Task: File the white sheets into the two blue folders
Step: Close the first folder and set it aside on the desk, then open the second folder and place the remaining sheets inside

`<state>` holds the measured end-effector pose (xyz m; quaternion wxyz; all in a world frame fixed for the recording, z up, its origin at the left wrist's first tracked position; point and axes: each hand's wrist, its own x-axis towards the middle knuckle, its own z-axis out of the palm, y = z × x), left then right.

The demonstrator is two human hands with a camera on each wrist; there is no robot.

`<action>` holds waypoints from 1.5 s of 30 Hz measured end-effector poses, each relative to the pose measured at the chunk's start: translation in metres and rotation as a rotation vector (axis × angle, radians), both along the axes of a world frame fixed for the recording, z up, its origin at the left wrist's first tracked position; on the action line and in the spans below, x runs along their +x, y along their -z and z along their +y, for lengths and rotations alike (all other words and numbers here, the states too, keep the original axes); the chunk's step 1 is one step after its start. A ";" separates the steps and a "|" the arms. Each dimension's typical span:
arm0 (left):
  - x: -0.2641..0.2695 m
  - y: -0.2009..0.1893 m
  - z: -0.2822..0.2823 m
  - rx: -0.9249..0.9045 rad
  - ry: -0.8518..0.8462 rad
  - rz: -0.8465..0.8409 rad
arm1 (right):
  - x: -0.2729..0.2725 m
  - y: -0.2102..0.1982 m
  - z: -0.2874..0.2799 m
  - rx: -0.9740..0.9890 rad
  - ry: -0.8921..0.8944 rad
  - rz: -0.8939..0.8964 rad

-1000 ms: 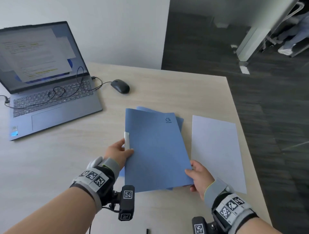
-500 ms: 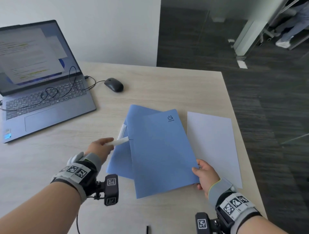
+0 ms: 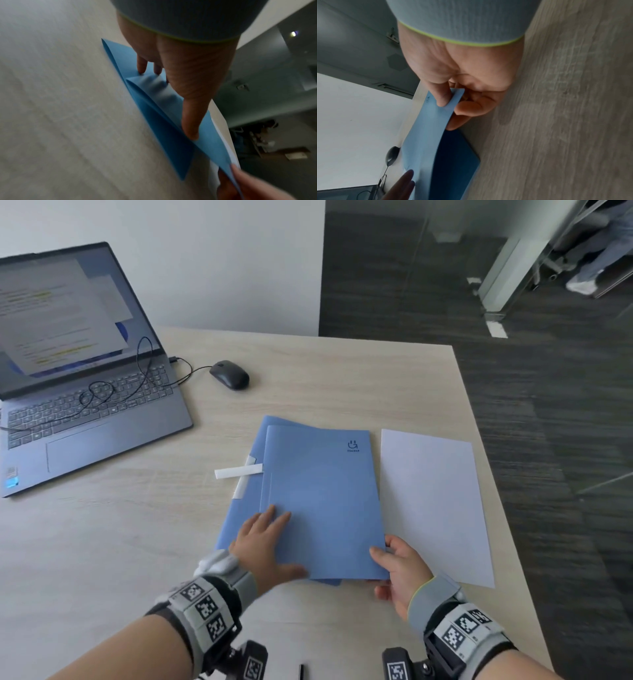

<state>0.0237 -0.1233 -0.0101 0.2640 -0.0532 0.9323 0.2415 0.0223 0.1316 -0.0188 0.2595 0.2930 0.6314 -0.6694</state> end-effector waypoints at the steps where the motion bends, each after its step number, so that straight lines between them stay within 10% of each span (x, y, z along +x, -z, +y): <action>1: 0.005 0.002 0.004 -0.051 0.038 -0.017 | -0.001 -0.001 -0.001 -0.024 0.008 0.001; 6: 0.007 0.001 0.000 -0.147 0.096 -0.012 | -0.005 -0.002 0.000 -0.039 0.022 0.004; 13: 0.002 -0.010 -0.024 0.185 -0.129 0.027 | -0.013 -0.002 -0.007 -0.023 0.048 -0.096; 23: 0.000 -0.001 -0.040 0.811 -1.361 -0.064 | -0.017 0.005 -0.022 0.131 -0.129 -0.014; 32: 0.021 0.001 -0.058 0.471 -1.103 -0.421 | -0.022 0.013 -0.018 0.153 -0.089 -0.013; 45: -0.043 -0.041 0.061 0.473 -0.427 -0.115 | -0.020 -0.009 0.034 0.468 -0.216 0.064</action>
